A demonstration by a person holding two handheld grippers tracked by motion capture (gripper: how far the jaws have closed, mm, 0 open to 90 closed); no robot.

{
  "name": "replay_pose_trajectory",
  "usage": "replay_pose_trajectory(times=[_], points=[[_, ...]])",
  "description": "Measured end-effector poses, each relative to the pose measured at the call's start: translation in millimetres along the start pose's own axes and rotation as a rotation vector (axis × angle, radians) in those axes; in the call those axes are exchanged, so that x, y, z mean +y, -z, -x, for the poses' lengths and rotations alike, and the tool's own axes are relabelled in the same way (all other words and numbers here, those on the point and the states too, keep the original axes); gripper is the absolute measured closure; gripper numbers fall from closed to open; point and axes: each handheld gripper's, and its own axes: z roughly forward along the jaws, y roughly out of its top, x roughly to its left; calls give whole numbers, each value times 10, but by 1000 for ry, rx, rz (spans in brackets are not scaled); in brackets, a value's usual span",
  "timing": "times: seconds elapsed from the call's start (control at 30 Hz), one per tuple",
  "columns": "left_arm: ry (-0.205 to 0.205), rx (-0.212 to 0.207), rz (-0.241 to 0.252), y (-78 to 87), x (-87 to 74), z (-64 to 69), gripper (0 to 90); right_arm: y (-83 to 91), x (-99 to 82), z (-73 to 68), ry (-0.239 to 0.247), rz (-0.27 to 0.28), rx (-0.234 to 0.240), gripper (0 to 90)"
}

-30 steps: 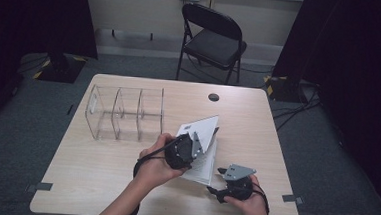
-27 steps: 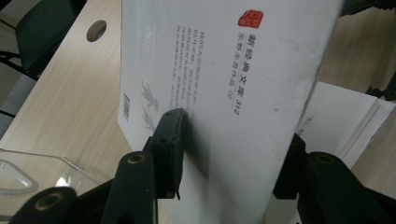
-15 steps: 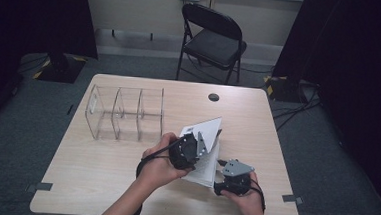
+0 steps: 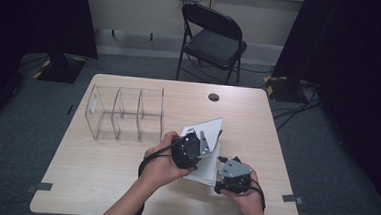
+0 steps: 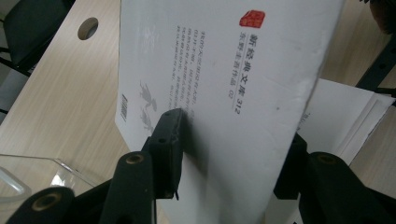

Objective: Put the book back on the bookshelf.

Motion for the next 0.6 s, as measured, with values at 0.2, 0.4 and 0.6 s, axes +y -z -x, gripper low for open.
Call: replay_pose_trajectory(times=[0.2, 0.4, 0.6], points=[[4, 1, -6, 2, 24, -10, 539, 4, 37, 25, 57, 11, -9, 235], [9, -5, -7, -2, 40, -8, 539, 4, 65, 31, 119, 9, -6, 246], [-6, 3, -13, -1, 41, -1, 539, 9, 120, -4, 248, 14, -18, 320]])
